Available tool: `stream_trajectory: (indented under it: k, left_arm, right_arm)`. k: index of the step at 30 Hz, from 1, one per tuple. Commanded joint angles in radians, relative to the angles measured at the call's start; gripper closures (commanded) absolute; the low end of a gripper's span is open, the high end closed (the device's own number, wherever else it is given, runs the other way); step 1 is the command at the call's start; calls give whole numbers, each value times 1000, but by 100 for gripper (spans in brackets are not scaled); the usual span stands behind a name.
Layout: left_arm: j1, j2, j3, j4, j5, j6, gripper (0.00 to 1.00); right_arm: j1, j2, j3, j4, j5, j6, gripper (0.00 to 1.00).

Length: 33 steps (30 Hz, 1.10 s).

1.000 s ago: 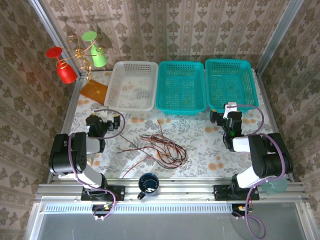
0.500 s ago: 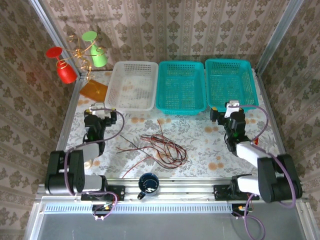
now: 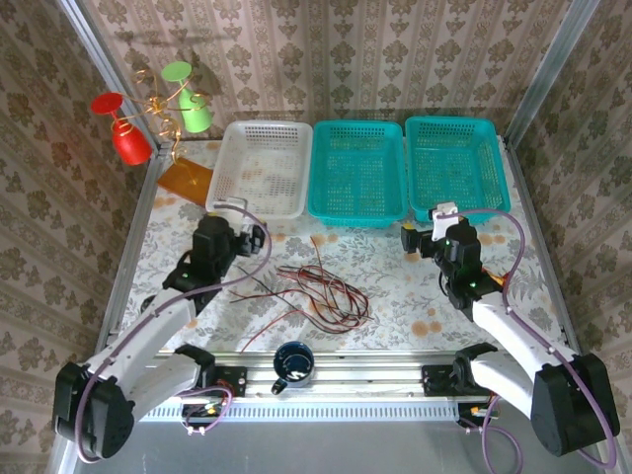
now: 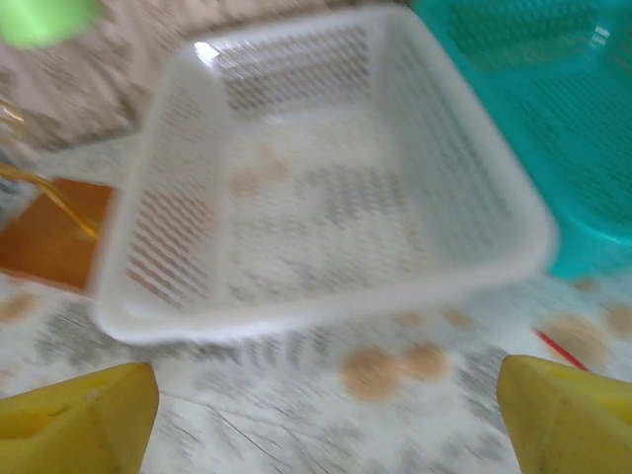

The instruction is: Untangle the cables

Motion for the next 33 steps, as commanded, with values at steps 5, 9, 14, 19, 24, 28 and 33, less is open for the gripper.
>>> stream_trajectory:
  k: [5,9,14,19,24,28,33]
  left_arm:
    - [-251,19,19,-447,9,-346,26]
    - [-370,69,4,-481,-12,-445,29]
    - [-434,155,-24,-451,37,-526,29]
    - [-473,173,-60,-420,51,-616,29]
    - [-507,165,-99,-430,70,-705,30]
    - [-511,175,-151,-401,75,-747,30]
    - [-493,227,-160,-374,69,-720,32]
  right_arm:
    - [9,6,63,-86,-88,27,0]
    - [8,35,73,-84,-117,32,0]
    - [11,59,96,-105,-141,32,0]
    - [14,56,94,-117,-110,26,0]
    - [14,56,103,-137,-117,26,0]
    - [18,62,123,-153,-116,25,0]
    - [31,68,148,-177,-117,29,0]
